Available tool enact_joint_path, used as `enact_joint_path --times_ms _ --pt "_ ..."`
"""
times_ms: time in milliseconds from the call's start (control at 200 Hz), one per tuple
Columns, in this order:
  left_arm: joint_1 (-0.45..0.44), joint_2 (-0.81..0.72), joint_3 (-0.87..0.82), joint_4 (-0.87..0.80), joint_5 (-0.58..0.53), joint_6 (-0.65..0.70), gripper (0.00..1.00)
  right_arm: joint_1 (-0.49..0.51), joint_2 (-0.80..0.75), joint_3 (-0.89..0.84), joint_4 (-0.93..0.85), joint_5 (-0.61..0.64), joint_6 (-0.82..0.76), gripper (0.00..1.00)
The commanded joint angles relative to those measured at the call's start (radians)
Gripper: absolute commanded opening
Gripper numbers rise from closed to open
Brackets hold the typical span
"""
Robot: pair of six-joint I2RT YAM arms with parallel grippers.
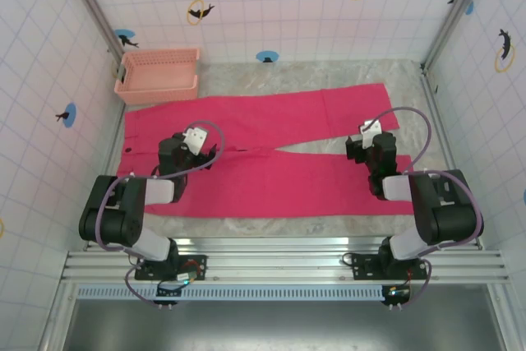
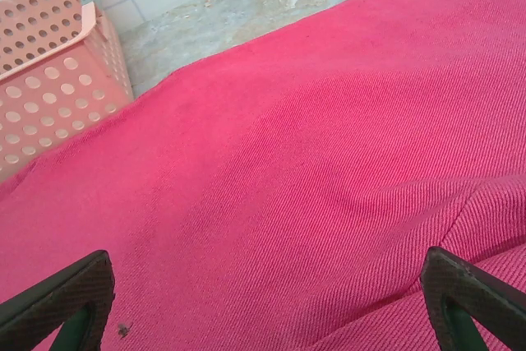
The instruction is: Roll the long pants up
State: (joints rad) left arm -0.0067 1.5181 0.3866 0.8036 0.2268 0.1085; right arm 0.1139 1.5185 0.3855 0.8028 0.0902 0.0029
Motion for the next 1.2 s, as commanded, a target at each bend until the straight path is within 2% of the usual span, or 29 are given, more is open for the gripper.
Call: enact_joint_path --times_ms 0,575,626,671,726,751,841,916,1011,1101,1196 --pt "0.000 -0.006 0.002 0.042 0.016 0.010 0.98 0.001 0.002 0.022 0.012 0.013 0.006 0.97" --pt "-0.003 -0.011 0.005 0.042 0.006 0.005 0.97 0.000 0.002 0.023 0.011 0.013 0.006 0.97" --pt "-0.004 -0.047 0.060 -0.082 -0.023 -0.006 0.98 0.000 -0.001 0.020 0.018 0.013 0.008 0.98" --pt "-0.004 -0.087 0.147 -0.273 -0.069 -0.024 0.97 0.002 -0.031 0.056 -0.048 0.000 -0.002 0.97" --pt "-0.004 -0.119 0.283 -0.509 -0.112 -0.036 0.98 0.034 -0.097 0.167 -0.347 0.049 -0.017 1.00" --pt "-0.003 -0.129 0.344 -0.616 -0.135 -0.052 0.97 0.050 -0.128 0.223 -0.460 0.055 -0.034 0.97" --pt "-0.004 -0.146 0.554 -0.918 -0.264 -0.136 0.97 0.180 -0.219 0.372 -0.758 0.069 -0.119 0.92" --pt "-0.003 -0.159 0.659 -1.066 -0.350 -0.157 0.98 0.366 -0.268 0.470 -0.976 0.102 -0.186 0.92" --pt "-0.004 -0.196 0.721 -1.155 -0.442 -0.157 0.97 0.587 -0.286 0.530 -1.159 0.078 -0.185 0.90" --pt "-0.002 -0.227 0.752 -1.205 -0.477 -0.140 0.98 0.825 -0.245 0.545 -1.233 0.148 -0.171 0.91" --pt "0.001 -0.224 0.801 -1.284 -0.511 -0.149 0.97 0.961 -0.135 0.588 -1.322 0.140 -0.174 0.90"
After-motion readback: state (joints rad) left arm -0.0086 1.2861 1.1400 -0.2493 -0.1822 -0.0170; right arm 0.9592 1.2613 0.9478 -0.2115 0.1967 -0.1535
